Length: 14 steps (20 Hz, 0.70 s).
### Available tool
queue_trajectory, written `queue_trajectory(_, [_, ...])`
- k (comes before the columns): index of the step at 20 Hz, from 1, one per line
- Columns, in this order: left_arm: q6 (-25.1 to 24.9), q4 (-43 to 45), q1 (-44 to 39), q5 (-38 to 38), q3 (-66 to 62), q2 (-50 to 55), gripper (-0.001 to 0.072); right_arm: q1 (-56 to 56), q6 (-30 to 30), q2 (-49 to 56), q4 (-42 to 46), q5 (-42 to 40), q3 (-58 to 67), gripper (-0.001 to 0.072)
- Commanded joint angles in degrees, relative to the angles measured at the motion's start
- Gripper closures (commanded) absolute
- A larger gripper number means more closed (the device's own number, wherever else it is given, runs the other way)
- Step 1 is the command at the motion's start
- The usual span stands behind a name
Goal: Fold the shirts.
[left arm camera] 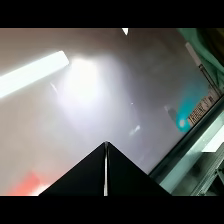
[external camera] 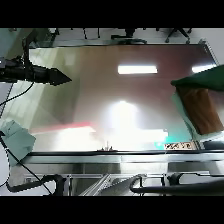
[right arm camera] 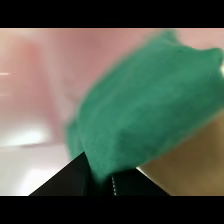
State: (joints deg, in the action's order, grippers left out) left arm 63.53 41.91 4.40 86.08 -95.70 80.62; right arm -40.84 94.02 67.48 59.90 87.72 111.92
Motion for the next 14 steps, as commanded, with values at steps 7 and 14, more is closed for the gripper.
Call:
queue_trajectory(7, [-0.1, 0.0, -1.1, 0.6, 0.0, 0.0, 0.0694, -1.4, 14.4, -6.6, 20.7, 9.6, -25.2, 0.0686])
queue_trajectory(14, [0.0, 0.0, -1.1, 0.4, 0.0, 0.0, 0.0694, -1.4, 14.2, -4.9, 23.7, 4.7, -34.0, 0.0082])
